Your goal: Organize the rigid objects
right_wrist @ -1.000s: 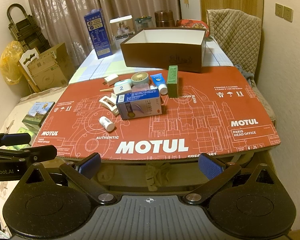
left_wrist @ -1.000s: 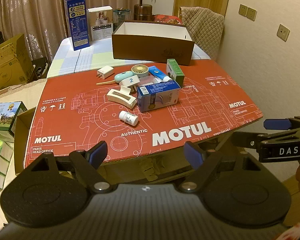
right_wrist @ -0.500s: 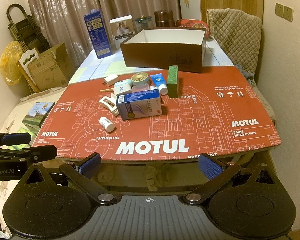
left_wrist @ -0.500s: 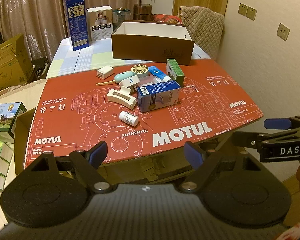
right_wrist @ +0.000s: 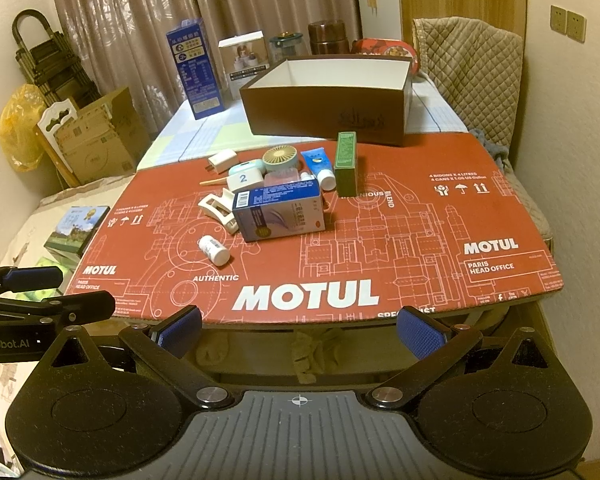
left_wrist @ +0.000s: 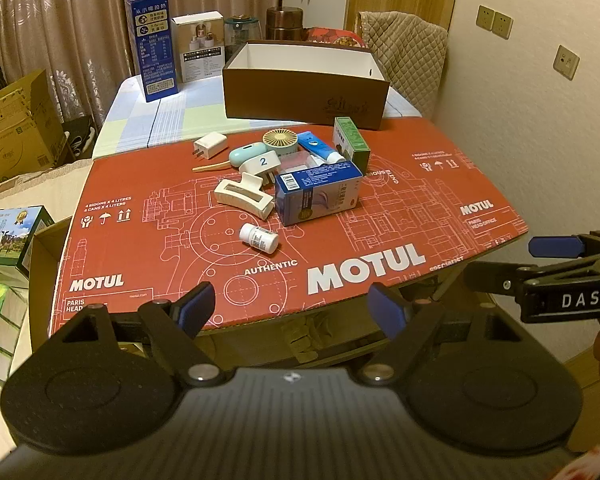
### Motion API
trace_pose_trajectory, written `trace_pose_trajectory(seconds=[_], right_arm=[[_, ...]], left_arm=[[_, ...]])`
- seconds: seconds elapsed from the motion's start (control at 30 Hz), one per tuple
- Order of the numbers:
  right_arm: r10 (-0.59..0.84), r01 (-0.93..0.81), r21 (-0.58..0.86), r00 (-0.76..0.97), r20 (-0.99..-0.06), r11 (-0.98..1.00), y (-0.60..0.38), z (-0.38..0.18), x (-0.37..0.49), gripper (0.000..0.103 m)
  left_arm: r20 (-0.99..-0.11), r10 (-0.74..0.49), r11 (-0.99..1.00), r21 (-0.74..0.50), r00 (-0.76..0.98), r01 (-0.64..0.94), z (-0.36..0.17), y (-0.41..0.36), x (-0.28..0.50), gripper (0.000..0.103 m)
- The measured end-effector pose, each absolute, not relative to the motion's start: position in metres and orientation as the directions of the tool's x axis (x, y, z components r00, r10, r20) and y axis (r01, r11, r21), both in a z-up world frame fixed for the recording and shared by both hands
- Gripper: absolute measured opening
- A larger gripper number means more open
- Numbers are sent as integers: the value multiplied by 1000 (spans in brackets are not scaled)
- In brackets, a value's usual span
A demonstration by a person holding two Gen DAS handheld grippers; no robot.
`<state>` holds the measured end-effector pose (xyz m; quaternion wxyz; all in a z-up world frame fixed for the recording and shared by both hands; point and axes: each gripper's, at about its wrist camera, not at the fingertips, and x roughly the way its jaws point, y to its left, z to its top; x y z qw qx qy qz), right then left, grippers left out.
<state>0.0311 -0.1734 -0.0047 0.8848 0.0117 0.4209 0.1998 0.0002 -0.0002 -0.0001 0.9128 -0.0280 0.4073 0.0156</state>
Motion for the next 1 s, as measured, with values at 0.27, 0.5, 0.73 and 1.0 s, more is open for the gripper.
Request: trace_pose_trajectory(seconds=[0.27,0.5,0.73,1.0], right_arm=[[360,-335,192,569,-739,923,-170,1,38,101],[359,-328,195,572,-738,924,-172,-2,38,101],[352,-313,198,574,-739,929,-169,-5,42,101],[346,-291,209,579,-738,933,-166,-8,47,101]], left_arm=[[-745,5,998,-38,667,-50,0,0,0,81],[-745,5,998,-38,668,-50,-3,3,1,81],[-747,0,998,-40,665,-44,-9,8,7,81],[-754,-4,999,-34,656,-33,-18,21,19,81]])
